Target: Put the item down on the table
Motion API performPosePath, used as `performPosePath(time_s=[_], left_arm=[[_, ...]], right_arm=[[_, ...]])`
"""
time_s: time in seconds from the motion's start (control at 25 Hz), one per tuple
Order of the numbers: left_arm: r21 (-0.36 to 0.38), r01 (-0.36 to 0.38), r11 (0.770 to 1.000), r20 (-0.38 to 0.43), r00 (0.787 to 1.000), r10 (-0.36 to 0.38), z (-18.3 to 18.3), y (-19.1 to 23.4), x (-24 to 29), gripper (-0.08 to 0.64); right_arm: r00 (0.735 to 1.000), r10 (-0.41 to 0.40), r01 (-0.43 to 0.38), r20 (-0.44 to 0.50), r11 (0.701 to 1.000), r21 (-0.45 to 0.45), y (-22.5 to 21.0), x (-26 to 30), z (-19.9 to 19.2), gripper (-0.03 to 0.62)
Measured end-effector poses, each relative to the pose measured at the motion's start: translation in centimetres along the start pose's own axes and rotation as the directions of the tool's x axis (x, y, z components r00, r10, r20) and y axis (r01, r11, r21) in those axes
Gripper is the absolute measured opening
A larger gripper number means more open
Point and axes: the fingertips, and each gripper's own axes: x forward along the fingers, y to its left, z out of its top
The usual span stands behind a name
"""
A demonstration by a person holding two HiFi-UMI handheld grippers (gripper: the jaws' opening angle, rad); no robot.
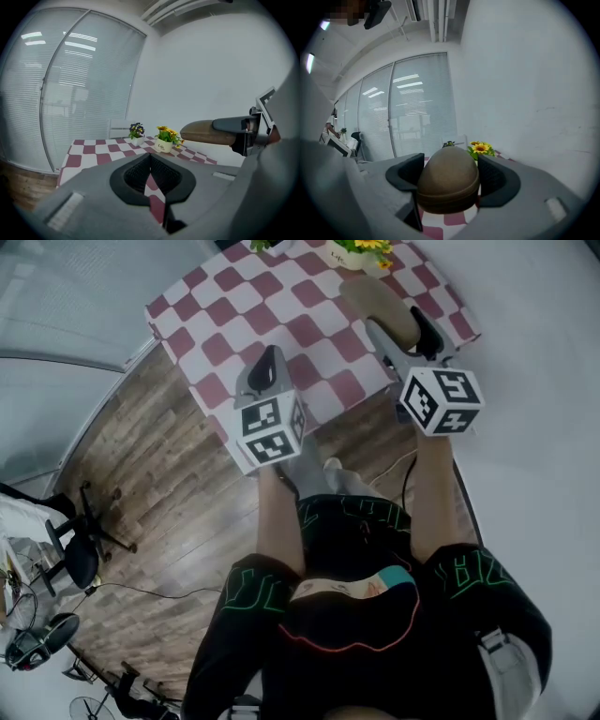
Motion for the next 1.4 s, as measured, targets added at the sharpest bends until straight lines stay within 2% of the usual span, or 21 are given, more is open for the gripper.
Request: performPosePath(time_s=[0.32, 0.48, 0.64, 0.8, 1.08, 1.28, 1.4], left_arm=[[0.002, 0.017, 1.000, -0.049, 0.999, -0.017, 1.1, 2.9, 6.8, 0.009], [-0.031, -0.001, 1.000, -0.071, 0.997, -0.001, 0.4, 4.8, 8.5, 0.009], [-0.024, -0.037, 0.999, -0.108, 0.994, 0.035, -0.7, 7.0, 9.7, 0.009], [-0.018, -0.023, 1.000, -0.131, 0.991, 0.021, -1.4, 7.3, 11.5, 0.009], [-0.029, -0.025, 0.999, -0.153, 0.988, 0.020, -1.5, 8.3, 14.0, 0.009], [-0.033, 0.000, 0.999, -0.162, 0.987, -0.005, -1.5, 8.2, 15.7, 0.009], [-0.040, -0.004, 0.999, -0.179, 0.984, -0.004, -2.2, 8.3, 16.3, 0.009]], right_arm=[[0.997, 0.024, -0.020, -0.067, 0.999, 0.050, -0.1, 8.0, -1.6, 0.359], [0.995, 0.045, -0.037, -0.084, 0.995, 0.094, 0.6, 11.9, -2.8, 0.359], [0.991, 0.069, -0.056, -0.112, 0.992, 0.112, 1.5, 15.6, -4.4, 0.359], [0.988, 0.064, -0.046, -0.138, 0.990, 0.135, 1.2, 18.8, -6.0, 0.359], [0.981, 0.067, -0.049, -0.182, 0.994, 0.100, 1.3, 23.9, -7.5, 0.359], [0.958, 0.054, -0.031, -0.282, 0.996, 0.087, 1.2, 25.9, -11.0, 0.360], [0.928, 0.050, -0.026, -0.368, 0.997, 0.070, 1.3, 25.7, -13.6, 0.360]])
